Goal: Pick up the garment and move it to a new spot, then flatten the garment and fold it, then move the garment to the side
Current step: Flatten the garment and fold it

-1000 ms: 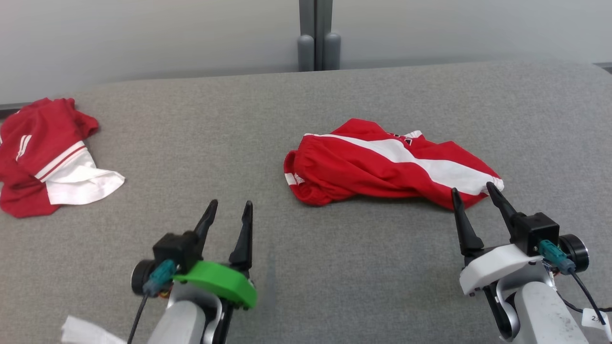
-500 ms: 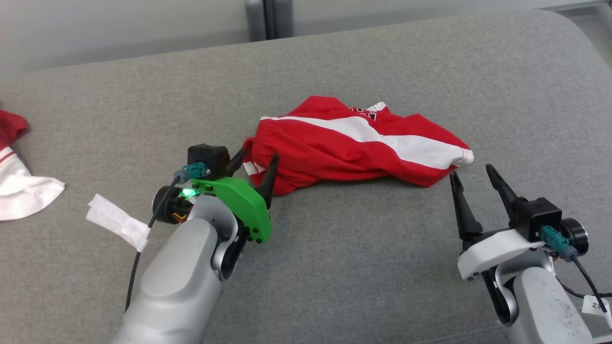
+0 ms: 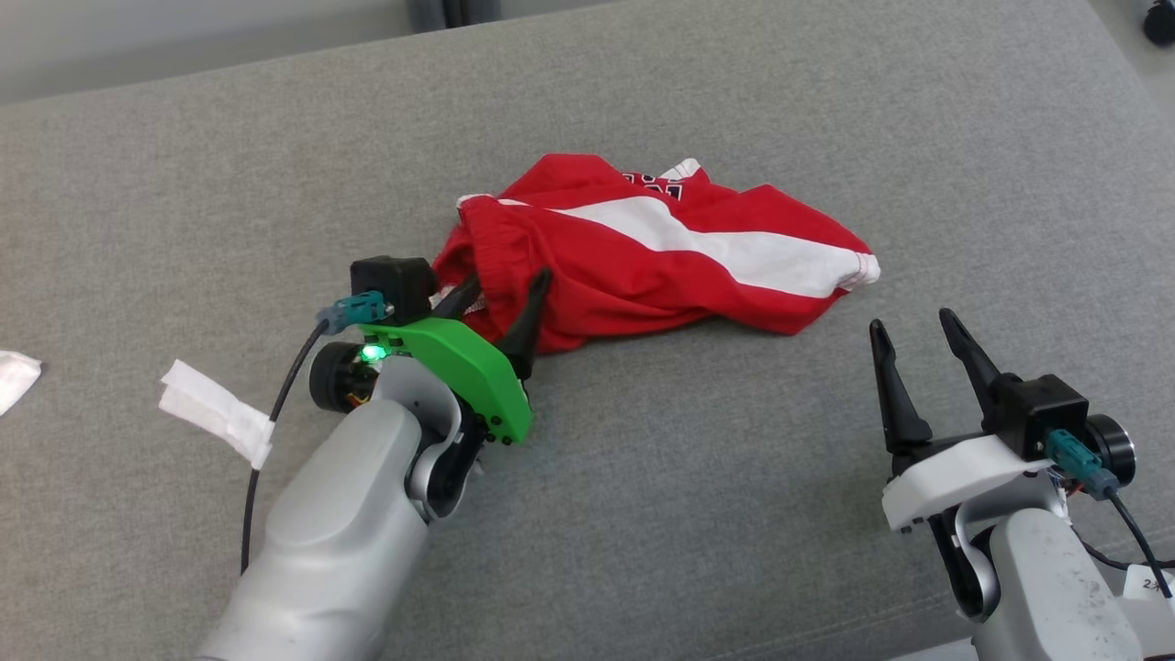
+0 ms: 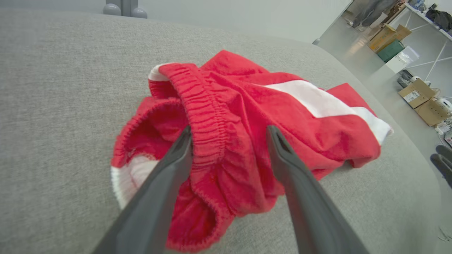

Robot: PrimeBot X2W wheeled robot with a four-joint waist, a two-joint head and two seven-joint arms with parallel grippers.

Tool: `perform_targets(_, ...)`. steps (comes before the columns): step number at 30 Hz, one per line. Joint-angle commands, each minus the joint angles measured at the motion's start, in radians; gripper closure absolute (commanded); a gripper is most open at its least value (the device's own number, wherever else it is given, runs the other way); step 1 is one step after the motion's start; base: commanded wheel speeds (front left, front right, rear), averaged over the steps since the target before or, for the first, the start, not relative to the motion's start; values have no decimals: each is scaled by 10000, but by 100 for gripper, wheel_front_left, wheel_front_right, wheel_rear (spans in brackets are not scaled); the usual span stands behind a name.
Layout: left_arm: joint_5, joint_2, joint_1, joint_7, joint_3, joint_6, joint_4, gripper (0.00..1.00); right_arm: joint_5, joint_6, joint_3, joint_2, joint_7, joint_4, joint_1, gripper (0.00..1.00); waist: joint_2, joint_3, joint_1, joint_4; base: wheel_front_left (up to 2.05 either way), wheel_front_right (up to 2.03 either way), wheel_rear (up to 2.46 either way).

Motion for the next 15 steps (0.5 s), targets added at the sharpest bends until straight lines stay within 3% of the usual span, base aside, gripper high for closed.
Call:
perform_targets(1, -208, 181, -108, -75, -155, -31, -156, 0, 37, -14, 10, -23, -22, -29, -97, 0, -1, -9, 0, 15, 0, 0, 0)
perform_targets(2, -283, 282, -138, -125, -267, -31, -229, 0, 30, -14, 21, -26, -22, -27, -108, 0, -1, -15, 0, 14, 0, 0, 0)
perform_targets(3, -409, 346, -177, -201, -413, -32, -311, 12, 32, -14, 44, -25, -22, -32, -113, 0, -1, -19, 0, 10, 0, 0, 0)
perform_targets(5, -620, 367, -232, -312, -609, -32, -397, 47, 42, -14, 62, -25, -21, -43, -113, 0, -1, -18, 0, 9, 0, 0, 0)
perform_targets(7, -707, 442, -296, -372, -820, -32, -330, 61, 63, -14, 114, -24, -21, -43, -115, 0, -1, -8, 0, 6, 0, 0, 0)
perform_targets(15, -705, 383, -780, -635, -1395, -32, 760, 91, 131, -14, 282, -26, -22, -30, -214, 0, -1, 155, 0, -157, 0, 0, 0)
